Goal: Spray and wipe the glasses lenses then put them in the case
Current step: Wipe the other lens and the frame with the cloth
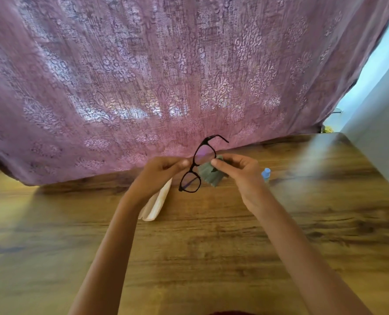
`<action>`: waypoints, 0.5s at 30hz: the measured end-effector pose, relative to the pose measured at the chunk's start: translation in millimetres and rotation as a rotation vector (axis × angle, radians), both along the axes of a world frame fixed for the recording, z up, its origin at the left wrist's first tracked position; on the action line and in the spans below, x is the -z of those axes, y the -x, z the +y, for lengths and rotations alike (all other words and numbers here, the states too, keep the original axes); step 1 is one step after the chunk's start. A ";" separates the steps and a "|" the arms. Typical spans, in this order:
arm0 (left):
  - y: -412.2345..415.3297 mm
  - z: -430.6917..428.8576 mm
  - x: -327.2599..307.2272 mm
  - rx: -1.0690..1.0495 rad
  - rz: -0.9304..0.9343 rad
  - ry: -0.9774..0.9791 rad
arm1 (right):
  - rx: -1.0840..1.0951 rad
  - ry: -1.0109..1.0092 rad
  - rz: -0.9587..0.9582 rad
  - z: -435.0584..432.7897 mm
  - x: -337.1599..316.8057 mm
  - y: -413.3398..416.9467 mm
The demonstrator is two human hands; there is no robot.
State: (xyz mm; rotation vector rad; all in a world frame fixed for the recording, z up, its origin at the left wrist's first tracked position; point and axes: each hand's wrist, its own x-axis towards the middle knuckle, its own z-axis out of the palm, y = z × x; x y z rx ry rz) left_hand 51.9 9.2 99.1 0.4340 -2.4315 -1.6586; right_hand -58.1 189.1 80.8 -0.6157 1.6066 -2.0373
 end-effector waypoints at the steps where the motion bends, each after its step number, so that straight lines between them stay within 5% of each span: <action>1: -5.9 -2.3 5.3 0.034 -0.024 -0.002 | -0.004 0.017 -0.056 1.4 -0.3 3.8; 8: -25.0 -10.1 18.2 0.201 -0.003 -0.070 | -0.035 0.044 -0.381 3.1 -5.6 21.7; 15: -17.8 -7.7 17.4 0.111 0.056 -0.065 | -0.065 0.060 -0.491 4.4 0.4 28.7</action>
